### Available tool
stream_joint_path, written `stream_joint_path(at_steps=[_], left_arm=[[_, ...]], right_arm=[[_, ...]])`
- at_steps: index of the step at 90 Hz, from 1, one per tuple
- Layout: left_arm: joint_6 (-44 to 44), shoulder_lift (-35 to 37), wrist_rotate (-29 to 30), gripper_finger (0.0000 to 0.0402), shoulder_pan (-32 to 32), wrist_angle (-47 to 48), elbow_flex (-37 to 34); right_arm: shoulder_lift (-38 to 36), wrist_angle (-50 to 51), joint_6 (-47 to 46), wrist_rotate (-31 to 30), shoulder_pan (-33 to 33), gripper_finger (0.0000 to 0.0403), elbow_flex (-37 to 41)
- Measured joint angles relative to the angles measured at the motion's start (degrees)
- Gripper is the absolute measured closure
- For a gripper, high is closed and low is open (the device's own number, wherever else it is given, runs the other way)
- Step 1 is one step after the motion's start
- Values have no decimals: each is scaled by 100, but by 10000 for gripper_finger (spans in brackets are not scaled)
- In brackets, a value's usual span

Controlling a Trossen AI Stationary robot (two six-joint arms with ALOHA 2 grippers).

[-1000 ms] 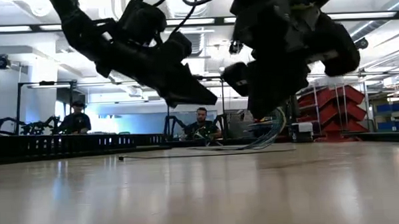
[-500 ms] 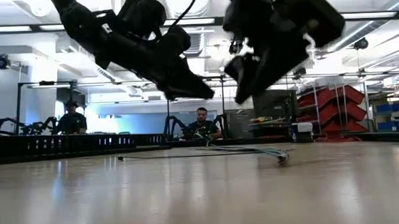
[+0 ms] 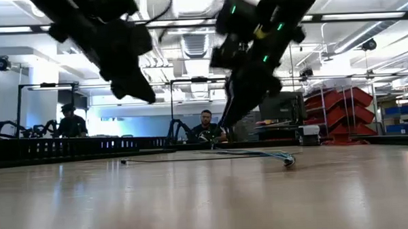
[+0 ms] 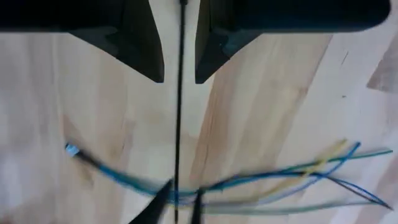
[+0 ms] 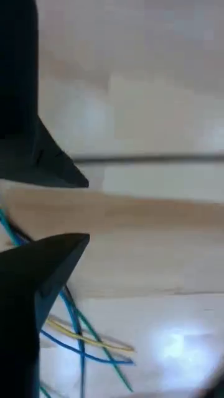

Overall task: Ziptie cables
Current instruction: Wrap the cable wires together using a black zip tie

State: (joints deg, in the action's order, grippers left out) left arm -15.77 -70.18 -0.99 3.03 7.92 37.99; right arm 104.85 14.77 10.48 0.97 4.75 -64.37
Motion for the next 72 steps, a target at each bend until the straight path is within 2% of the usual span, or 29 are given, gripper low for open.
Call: stream_joint_path(at_steps=[9,14,26,43,54,72], left_arm=[[-15,249,290,326,1,-432,-275],[12,378,498,326,2,-502,-394],[21,500,880,326,2,-683,-493],[47,464,1010,326,9,-667,-596],[165,388,1011,326,9,-735,-613],[174,229,1011,326,9,-981,-627]], right_arm=[[459,52,-189,59,219,379,-225],[710,66,-416,81,332,395,-356],[932,304,-809,77,500,395,-580],[865,571,-1187,-24,678,401,-597],[737,869,-1360,-258,771,402,-573],[596,1389,-1396,-1005,777,403,-560]])
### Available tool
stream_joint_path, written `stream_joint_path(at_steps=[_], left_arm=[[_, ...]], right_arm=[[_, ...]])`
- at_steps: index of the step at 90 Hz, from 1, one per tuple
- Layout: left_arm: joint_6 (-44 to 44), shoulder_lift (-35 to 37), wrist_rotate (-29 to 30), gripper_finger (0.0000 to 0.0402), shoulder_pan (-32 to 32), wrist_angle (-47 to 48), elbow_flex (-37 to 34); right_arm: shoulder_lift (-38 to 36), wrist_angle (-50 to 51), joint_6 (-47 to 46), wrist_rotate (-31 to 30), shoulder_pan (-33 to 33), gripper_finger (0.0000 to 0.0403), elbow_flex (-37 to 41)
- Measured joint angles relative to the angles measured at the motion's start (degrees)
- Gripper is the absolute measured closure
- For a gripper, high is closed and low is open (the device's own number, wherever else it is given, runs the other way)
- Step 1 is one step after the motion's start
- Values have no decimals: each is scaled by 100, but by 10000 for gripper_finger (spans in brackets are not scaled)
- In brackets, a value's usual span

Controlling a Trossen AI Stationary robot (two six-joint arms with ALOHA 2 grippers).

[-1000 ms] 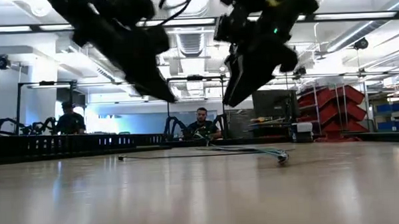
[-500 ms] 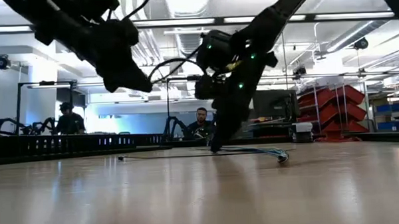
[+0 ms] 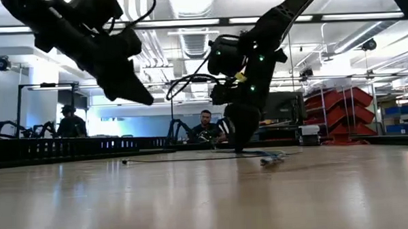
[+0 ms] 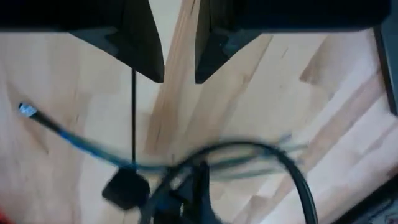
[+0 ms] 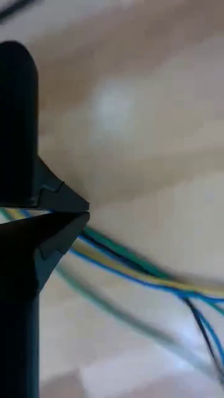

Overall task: Ziptie cables
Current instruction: Wrap the cable wires together using a black zip tie

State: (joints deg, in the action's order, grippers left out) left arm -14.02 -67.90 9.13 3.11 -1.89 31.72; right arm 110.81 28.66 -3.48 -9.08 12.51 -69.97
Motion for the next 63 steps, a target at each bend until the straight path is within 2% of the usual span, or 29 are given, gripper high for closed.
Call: stream_joint_path(at_steps=[19,35,45,63], left_arm=[[0,-45,0,326,0,-114,43],[111,-28,-1,326,0,-92,37],[131,-37,-2,326,0,-188,42],[131,-70,-2,326,0,-183,29]], right_arm=[[-243,264,-51,-43,-37,403,3],[-852,744,33,-9,-85,403,11],[-1058,1306,31,35,-85,403,243],[-1034,1101,-144,407,-130,403,950]])
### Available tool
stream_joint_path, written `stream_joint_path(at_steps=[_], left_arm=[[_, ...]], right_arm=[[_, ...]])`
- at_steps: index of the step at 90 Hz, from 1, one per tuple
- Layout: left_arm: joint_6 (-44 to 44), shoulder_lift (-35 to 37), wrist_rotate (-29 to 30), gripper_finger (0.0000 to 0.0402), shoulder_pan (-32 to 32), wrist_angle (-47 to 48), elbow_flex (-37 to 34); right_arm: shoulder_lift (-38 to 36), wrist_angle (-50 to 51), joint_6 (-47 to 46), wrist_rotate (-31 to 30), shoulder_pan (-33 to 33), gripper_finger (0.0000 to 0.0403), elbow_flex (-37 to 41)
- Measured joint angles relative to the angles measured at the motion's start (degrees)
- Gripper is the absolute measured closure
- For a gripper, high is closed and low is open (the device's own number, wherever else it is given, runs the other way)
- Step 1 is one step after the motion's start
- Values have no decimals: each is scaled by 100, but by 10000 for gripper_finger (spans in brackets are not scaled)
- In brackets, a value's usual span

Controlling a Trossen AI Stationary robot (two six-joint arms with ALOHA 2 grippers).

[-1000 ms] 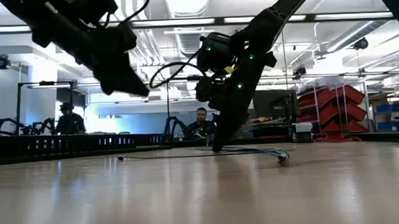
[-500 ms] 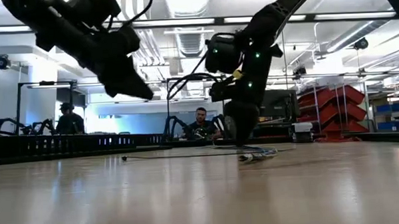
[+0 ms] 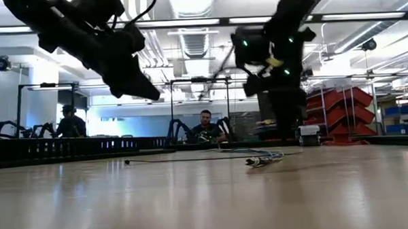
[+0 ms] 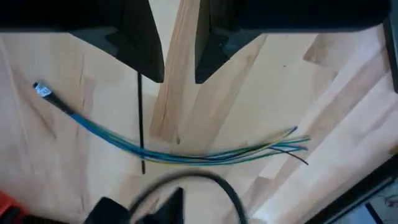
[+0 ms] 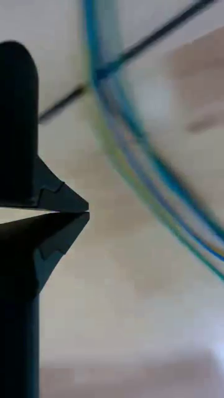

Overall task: Ziptie cables
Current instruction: Wrap the cable wires together using a black zip tie

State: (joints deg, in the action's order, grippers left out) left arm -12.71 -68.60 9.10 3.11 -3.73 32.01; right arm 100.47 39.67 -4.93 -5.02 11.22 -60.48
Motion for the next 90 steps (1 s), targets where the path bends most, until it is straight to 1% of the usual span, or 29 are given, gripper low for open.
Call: stream_joint_path(at_steps=[15,25,33,41,48,58,67,75,84,90], left_arm=[[2,-22,4,326,0,-88,4],[57,-20,92,326,-2,-192,4],[217,-14,94,326,4,-366,4],[316,-13,96,326,4,-428,7],[321,-13,94,326,7,-431,7],[369,-11,105,326,17,-442,7],[603,-9,103,326,15,-481,7],[621,-19,103,326,15,-532,7],[623,-134,101,326,15,-842,11],[630,-313,97,326,15,-1265,12]], right_arm=[[79,-621,-151,289,-132,403,305],[92,-922,-144,273,-256,403,306],[118,-1342,-150,529,-299,403,232],[122,-1434,-121,700,-329,403,192],[178,-1722,-73,849,-338,403,179],[199,-2022,-54,914,-378,403,169],[137,-1873,-7,912,-391,403,168],[-122,-1558,200,862,-423,403,172],[-449,-1143,304,882,-523,403,204],[-684,-974,319,887,-573,403,315]])
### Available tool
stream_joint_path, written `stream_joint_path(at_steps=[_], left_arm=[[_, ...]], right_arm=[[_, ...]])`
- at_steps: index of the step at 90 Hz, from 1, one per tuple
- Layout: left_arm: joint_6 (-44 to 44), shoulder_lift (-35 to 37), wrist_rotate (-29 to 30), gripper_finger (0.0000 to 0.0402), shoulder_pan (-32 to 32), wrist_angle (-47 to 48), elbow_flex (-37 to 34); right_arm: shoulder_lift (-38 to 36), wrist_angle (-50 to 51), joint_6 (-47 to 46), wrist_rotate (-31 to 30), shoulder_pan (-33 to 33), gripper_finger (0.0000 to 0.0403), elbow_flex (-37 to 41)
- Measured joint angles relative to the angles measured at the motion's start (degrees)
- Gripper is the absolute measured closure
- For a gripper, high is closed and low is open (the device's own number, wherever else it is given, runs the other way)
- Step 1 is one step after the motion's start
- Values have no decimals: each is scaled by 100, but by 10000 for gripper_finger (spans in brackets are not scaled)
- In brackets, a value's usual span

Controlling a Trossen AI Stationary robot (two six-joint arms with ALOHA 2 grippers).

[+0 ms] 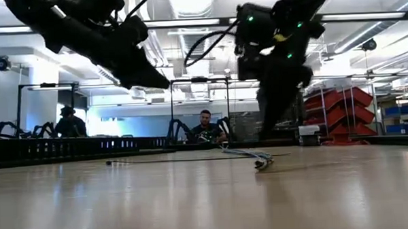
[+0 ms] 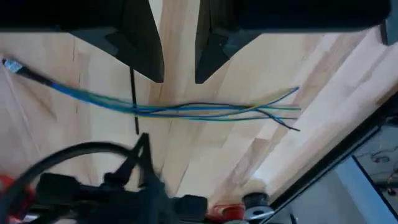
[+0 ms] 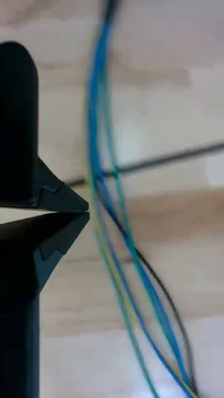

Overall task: Ziptie cables
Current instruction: Wrap the cable wires together using a black zip tie

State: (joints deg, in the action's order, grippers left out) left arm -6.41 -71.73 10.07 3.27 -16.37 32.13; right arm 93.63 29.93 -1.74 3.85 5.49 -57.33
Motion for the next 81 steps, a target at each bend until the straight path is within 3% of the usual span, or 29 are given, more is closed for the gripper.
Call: stream_joint_path(at_steps=[16,41,81], left_arm=[[101,-617,-7,326,-7,-792,3],[146,-1401,-12,326,-7,-980,159],[321,-1501,-12,326,-7,-503,315]], right_arm=[[-484,-379,-21,-12,-123,403,547],[-164,-1434,-127,117,-143,403,1166],[190,-1670,37,68,-101,403,1148]])
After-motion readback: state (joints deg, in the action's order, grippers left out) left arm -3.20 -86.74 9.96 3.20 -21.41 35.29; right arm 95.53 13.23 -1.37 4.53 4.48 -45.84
